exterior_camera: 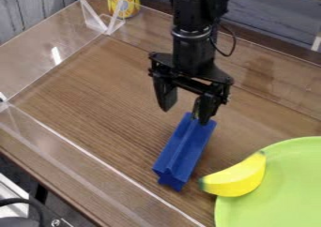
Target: Put the blue object in the green plate
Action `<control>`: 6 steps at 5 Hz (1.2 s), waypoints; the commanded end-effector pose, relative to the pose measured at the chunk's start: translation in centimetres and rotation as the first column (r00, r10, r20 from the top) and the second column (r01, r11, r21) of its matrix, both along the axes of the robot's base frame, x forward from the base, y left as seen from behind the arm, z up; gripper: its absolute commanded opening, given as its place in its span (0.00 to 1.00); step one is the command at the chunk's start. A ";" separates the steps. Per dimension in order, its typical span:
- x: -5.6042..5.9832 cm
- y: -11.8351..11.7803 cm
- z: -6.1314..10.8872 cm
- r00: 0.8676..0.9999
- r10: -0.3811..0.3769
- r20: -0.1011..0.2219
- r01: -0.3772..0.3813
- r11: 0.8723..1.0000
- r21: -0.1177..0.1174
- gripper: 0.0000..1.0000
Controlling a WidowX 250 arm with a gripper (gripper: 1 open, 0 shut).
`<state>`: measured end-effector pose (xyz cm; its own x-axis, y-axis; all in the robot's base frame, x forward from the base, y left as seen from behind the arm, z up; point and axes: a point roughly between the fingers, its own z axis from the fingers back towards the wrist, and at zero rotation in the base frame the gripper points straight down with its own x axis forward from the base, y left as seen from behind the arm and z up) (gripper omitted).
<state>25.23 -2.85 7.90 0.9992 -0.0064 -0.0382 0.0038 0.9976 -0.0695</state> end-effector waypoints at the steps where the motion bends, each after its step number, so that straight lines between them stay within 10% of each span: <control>1: 0.2 -0.4 -0.2 1.000 -0.019 0.018 0.019 1.000 -0.013 1.00; 6: 0.9 -0.1 -2.4 0.997 -0.042 0.069 0.048 0.995 -0.088 1.00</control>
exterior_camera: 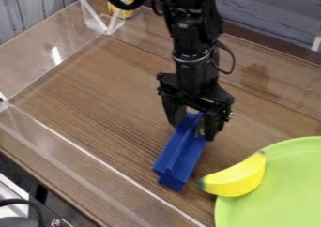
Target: Put the blue object in the green plate
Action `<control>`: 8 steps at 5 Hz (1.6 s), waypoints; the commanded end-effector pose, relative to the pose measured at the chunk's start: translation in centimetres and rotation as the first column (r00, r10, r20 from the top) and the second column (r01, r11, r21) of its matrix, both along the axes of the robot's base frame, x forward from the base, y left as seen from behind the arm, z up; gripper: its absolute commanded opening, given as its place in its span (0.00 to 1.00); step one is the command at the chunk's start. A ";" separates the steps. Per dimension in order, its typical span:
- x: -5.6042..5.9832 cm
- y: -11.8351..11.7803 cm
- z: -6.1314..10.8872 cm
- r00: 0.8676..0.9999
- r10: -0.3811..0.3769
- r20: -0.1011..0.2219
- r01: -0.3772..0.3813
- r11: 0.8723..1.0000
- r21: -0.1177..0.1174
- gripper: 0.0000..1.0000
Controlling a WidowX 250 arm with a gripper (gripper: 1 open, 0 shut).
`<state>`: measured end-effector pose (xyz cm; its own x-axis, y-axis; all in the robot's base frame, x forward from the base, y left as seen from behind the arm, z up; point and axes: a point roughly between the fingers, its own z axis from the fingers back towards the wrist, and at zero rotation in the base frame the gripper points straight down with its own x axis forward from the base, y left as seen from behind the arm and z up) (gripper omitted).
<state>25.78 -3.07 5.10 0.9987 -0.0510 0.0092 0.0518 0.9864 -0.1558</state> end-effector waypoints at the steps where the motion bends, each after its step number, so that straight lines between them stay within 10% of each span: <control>1: 0.5 0.3 0.3 1.000 0.001 0.027 -0.001 1.000 -0.010 1.00; 6: 0.8 0.6 0.0 0.999 -0.001 0.054 0.003 0.999 -0.037 1.00; 7: 0.8 0.7 -0.5 0.999 -0.002 0.054 0.004 0.999 -0.038 0.00; 8: 0.8 0.8 -0.6 0.999 -0.005 0.053 0.007 0.999 -0.037 0.00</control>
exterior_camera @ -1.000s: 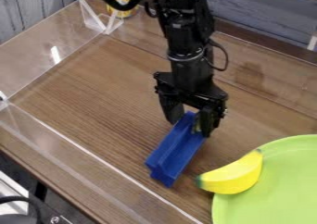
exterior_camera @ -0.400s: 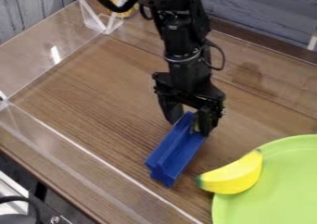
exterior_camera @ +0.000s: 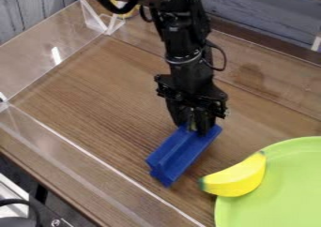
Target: Put the blue object in the green plate
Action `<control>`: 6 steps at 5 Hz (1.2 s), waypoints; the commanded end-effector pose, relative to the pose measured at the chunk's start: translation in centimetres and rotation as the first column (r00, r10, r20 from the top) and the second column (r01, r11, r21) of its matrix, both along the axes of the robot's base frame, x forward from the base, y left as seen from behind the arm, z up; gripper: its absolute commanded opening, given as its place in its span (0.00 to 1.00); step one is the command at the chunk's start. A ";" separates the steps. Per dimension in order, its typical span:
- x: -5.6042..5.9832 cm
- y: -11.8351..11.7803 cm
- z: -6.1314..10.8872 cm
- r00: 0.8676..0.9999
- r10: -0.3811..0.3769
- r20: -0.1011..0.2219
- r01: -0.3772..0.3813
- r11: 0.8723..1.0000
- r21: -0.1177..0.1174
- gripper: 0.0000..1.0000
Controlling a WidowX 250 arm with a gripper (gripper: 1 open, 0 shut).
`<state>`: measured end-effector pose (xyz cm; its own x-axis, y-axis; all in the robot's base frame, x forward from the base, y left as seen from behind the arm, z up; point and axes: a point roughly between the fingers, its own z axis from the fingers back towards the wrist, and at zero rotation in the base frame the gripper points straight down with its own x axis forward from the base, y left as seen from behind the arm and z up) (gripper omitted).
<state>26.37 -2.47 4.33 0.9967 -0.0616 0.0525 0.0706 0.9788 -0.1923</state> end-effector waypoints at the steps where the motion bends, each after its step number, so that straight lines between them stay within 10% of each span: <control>1: 0.3 0.4 0.2 1.000 0.002 0.010 -0.002 1.000 0.005 0.00; 6: 0.4 1.0 0.1 1.000 -0.023 0.000 0.023 0.999 0.022 0.00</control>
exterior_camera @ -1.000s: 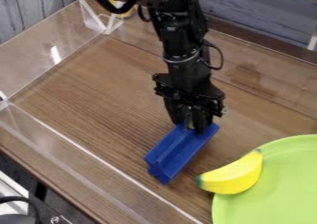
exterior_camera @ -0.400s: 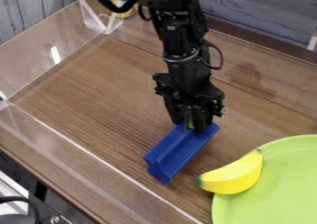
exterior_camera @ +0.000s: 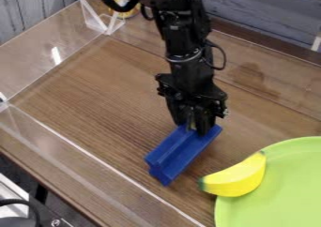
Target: Put the blue object in the green plate
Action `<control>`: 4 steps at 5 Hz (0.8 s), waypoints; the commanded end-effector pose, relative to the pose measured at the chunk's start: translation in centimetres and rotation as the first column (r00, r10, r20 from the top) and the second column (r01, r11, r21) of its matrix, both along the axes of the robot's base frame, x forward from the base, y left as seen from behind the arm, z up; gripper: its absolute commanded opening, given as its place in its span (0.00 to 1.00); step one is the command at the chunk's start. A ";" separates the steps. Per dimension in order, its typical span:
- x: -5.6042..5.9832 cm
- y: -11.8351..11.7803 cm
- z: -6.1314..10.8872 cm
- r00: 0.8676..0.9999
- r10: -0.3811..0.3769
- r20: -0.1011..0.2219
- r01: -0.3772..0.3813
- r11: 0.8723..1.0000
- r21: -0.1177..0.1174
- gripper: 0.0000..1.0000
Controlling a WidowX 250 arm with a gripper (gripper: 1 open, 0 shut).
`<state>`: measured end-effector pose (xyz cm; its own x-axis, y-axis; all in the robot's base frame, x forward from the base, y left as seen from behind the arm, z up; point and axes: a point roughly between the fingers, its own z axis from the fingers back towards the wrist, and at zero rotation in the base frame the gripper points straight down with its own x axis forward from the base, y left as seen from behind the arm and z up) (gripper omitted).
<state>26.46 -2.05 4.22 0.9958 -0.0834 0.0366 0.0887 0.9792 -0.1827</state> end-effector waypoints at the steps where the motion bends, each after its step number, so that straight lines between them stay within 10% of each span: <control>1: 0.4 0.7 0.2 1.000 -0.007 0.015 0.007 1.000 0.014 0.00; 4: 0.5 1.2 0.2 1.000 -0.022 0.011 0.022 0.999 0.025 0.00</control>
